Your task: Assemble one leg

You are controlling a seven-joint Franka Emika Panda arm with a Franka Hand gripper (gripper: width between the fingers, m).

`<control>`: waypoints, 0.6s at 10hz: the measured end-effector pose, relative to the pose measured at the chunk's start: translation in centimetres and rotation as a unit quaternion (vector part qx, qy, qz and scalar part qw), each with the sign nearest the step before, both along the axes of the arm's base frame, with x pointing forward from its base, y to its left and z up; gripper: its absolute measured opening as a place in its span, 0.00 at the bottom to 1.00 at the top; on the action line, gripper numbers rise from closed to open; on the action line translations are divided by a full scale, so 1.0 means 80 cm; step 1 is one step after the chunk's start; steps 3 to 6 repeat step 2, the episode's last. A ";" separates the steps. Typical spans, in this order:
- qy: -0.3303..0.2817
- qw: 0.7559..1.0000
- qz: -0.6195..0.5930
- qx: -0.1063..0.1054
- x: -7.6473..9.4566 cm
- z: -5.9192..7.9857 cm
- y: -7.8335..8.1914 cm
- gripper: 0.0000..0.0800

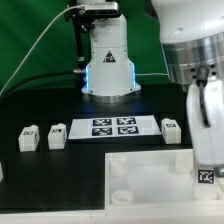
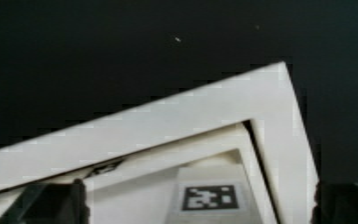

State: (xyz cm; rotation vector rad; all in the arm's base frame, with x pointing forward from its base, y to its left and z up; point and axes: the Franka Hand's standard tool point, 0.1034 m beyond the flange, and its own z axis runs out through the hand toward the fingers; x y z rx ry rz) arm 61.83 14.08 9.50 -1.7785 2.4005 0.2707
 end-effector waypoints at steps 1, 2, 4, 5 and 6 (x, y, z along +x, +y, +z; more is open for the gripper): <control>-0.002 1.000 0.004 0.001 -0.001 0.004 0.004 0.81; -0.001 1.000 0.005 0.000 -0.002 0.002 0.003 0.81; -0.001 1.000 0.005 0.000 -0.002 0.002 0.003 0.81; -0.001 1.000 0.005 0.000 -0.002 0.002 0.003 0.81; -0.001 1.000 0.005 0.000 -0.002 0.002 0.003 0.81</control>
Offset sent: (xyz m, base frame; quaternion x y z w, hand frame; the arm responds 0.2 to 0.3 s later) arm 0.0000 0.0000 0.0000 0.0000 0.0000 0.0000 1.0000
